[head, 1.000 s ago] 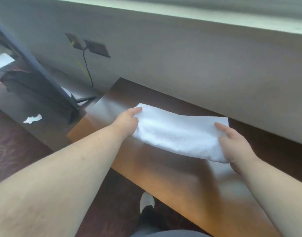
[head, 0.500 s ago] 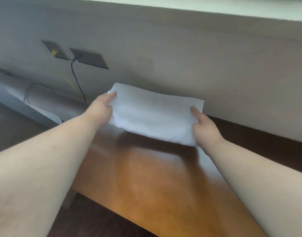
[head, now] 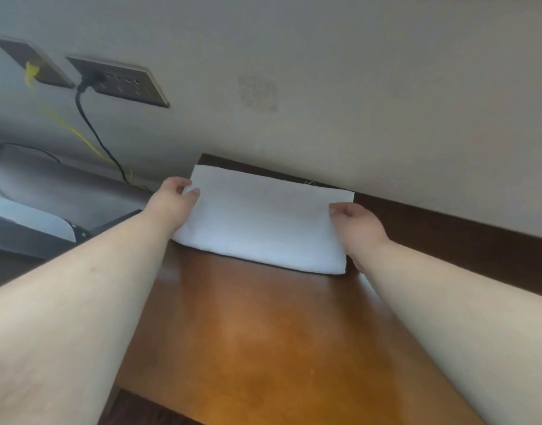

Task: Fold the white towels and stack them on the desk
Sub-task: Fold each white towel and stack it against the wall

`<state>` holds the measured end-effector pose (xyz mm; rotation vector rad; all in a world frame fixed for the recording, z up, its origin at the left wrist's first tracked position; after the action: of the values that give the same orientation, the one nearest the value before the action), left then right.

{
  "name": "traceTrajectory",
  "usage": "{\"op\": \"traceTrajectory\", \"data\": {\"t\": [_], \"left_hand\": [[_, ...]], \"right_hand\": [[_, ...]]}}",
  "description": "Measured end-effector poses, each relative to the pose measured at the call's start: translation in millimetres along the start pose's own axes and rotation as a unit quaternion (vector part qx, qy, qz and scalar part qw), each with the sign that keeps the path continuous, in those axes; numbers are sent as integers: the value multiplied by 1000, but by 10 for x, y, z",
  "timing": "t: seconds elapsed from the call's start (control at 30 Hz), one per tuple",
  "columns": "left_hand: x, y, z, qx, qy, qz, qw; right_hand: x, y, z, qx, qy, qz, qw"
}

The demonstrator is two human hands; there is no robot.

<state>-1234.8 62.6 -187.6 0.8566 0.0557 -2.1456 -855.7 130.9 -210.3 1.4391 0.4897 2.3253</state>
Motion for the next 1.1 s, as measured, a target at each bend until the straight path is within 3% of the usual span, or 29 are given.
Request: {"op": "traceTrajectory", "data": {"t": [0.37,0.47,0.53,0.6,0.7,0.8,0.93,1.1], "left_hand": [[-370,-127,-98,-53,-103,-133,984],[-478,325,-93,-125,-182,-212,952],[-521,721,-320,-87,-198,-275,937],[-394,914,-559,-25,-254,-255,933],[-105,873,-698,21,-318,-189,929],[-48,805,-705,19,-342,-195,919],[-113,800,-698,31,-352,-182,918],[-391,1072,-617,42,-347,-195,916]], "right_hand": [[56,60,18,1,121,88,989],[219,313,-14,-44,274,177,944],[340,554,-175,-35,337,283,897],[272,726,-441,24,395,355,847],[-74,703,-642,92,480,337,805],[-221,601,-643,92,522,346,774],[-193,569,-650,94,526,349,770],[80,766,-286,78,477,367,795]]}}
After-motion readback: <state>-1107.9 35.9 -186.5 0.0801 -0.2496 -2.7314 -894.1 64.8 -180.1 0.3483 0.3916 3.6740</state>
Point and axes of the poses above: each hand's wrist, its own y-axis away from the middle knuckle, its own z-axis out of the back of the hand, x = y × z, the point moved 7 cm from there along -y, towards the middle knuckle, and after that the axes turned 9 degrees about -x, right-handed, at the moved point
